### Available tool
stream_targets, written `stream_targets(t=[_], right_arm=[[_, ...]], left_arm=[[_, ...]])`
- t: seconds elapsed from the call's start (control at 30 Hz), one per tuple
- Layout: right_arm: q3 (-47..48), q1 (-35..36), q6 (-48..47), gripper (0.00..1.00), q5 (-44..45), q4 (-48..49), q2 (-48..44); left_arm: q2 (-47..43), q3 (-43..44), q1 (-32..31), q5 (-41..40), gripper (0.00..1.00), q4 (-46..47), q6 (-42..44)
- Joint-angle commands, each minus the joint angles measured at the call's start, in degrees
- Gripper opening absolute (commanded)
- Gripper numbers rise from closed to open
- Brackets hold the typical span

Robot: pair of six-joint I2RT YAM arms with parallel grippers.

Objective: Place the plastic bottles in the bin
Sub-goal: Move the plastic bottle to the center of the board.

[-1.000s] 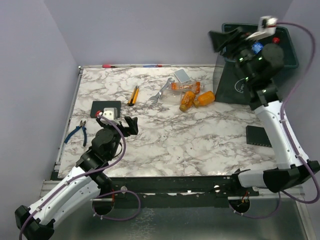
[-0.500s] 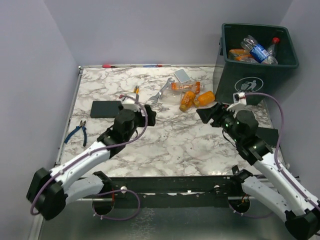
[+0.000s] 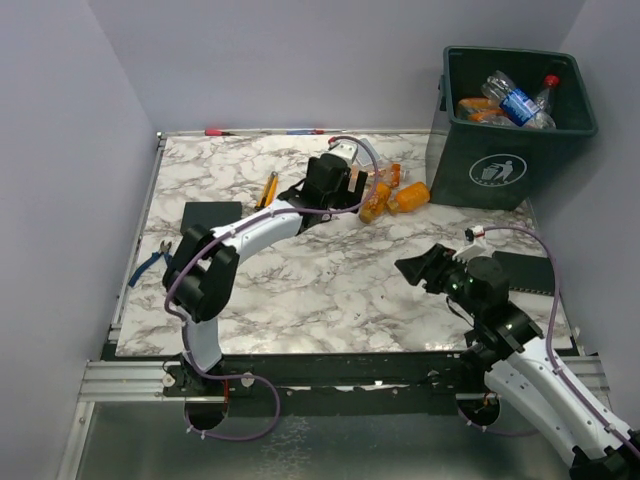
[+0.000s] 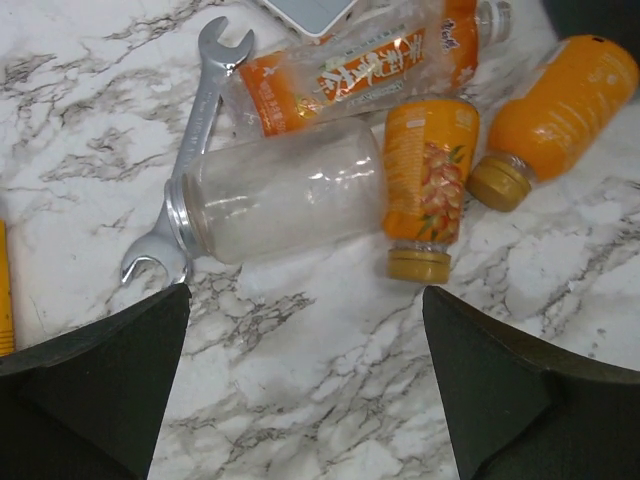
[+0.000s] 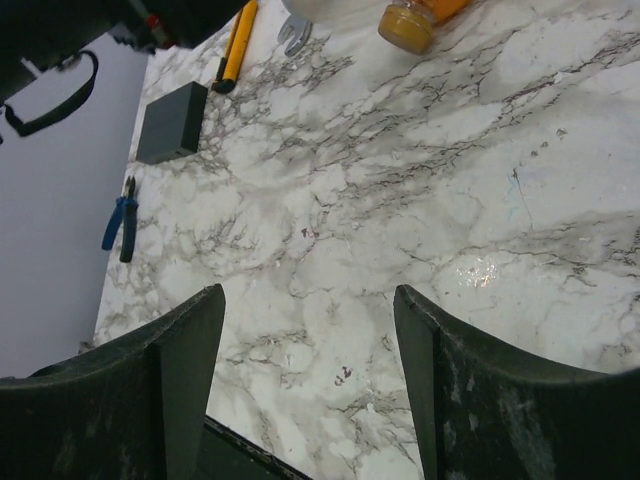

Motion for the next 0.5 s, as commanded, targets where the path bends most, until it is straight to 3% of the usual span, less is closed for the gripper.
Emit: stream_targets(t=[0.0, 0.27, 0.47], right_arm=[[-1.7, 0.2, 1.1, 0.72, -1.1, -3.6, -3.6], [-3.1, 0.2, 2.4, 0.72, -0.6, -6.7, -6.8], [-2.3, 0.2, 2.4, 0.72, 0.3, -8.7, -8.0]], left_arm=[[6.7, 10.1, 2.4, -5.1, 0.99, -5.6, 2.5], [17.2, 22.1, 5.8, -8.6, 0.99, -6.4, -4.2], [23.1, 26.9, 5.9, -6.9, 0.99, -6.4, -3.5]])
